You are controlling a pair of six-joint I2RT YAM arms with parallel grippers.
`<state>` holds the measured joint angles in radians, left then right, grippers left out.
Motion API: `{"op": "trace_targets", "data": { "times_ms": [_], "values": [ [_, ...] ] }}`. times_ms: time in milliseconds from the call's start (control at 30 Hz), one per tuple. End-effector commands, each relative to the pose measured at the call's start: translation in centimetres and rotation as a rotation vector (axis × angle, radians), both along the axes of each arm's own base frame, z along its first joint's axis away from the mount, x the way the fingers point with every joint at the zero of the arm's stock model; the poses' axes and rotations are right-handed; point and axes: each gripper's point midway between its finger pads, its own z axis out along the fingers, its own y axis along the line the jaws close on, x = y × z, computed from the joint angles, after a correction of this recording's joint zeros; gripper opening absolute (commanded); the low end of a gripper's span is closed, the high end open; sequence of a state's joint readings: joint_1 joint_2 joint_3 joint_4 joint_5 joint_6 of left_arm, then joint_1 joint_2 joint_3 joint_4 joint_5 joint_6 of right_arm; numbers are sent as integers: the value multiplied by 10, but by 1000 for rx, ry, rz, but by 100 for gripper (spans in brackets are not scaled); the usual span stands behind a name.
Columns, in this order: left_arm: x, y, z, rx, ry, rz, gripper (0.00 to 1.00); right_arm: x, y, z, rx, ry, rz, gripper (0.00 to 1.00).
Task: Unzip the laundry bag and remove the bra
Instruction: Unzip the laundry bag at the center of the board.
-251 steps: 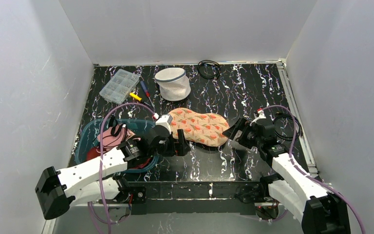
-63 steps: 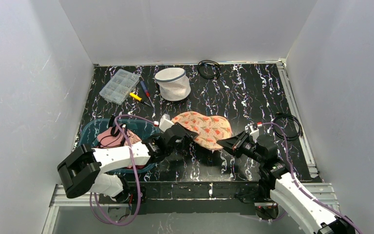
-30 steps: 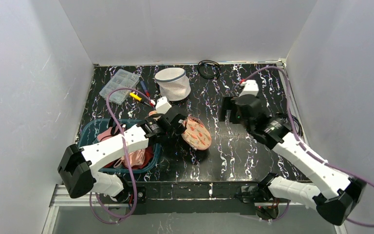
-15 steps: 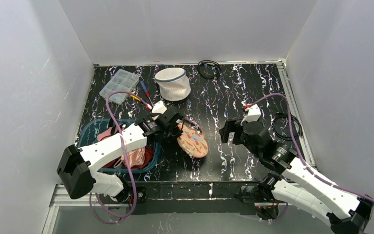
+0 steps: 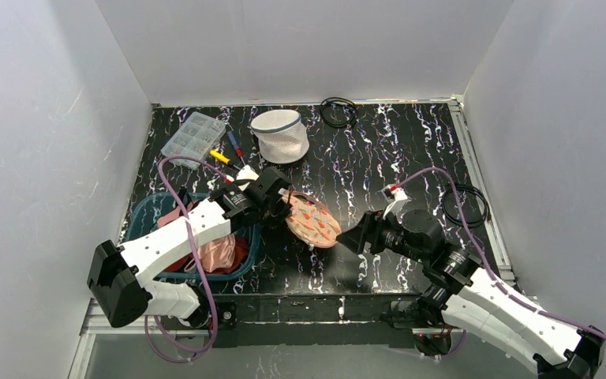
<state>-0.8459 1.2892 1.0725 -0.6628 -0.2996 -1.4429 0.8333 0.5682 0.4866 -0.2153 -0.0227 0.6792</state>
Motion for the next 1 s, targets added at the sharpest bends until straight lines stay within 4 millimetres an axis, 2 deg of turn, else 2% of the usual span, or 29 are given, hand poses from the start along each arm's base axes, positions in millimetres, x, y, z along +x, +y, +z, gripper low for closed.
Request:
{"op": "trace_targets", "data": {
  "times_ms": [0, 167, 400, 500, 667, 800, 967],
  "values": [
    [6, -3, 14, -51, 29, 101, 0, -12, 22, 19, 136, 27, 88, 77],
    [12, -6, 17, -33, 55, 147, 0, -17, 37, 33, 144, 2, 139, 73],
    [16, -1, 23, -34, 50, 214, 0, -10, 37, 20, 138, 18, 73, 65],
    [18, 0, 25, -44, 41, 227, 0, -8, 41, 27, 210, -15, 60, 66],
    [17, 2, 25, -49, 52, 260, 0, -4, 45, 36, 260, -80, 46, 72],
    [16, -1, 23, -51, 69, 262, 0, -3, 54, 32, 248, -72, 58, 70],
    [15, -3, 22, -59, 81, 261, 0, 0, 55, 29, 249, -65, 30, 65]
  ]
}}
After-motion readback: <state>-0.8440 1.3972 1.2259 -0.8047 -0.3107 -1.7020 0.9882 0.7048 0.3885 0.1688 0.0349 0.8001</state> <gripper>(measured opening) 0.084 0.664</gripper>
